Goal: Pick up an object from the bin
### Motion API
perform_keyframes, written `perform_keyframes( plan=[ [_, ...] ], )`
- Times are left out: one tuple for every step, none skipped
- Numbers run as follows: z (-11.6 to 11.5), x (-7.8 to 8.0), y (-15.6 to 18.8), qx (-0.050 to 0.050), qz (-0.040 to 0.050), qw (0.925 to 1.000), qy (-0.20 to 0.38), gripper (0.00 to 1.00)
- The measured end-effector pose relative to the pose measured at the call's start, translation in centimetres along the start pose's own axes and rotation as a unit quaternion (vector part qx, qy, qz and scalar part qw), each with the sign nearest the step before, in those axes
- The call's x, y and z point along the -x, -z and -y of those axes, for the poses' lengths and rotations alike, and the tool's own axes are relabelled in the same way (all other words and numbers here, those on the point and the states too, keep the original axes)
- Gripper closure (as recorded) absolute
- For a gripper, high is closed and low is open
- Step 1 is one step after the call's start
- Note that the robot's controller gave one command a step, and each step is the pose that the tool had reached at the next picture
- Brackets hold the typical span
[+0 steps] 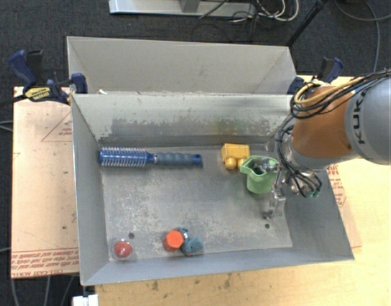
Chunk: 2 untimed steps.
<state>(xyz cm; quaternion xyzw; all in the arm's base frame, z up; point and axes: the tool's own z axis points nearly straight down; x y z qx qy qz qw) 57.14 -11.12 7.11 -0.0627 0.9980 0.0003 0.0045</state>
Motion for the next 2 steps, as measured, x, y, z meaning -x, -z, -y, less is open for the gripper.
perform_keyframes(
  plan=[
    [0.0, -0.1, 0.0, 0.000, -0.0013, 1.0000, 0.001, 1.00],
    [-2.9, -0.8, 13.7, -0.001, 0.0006, 0.9998, 0.020, 1.00]
  ],
)
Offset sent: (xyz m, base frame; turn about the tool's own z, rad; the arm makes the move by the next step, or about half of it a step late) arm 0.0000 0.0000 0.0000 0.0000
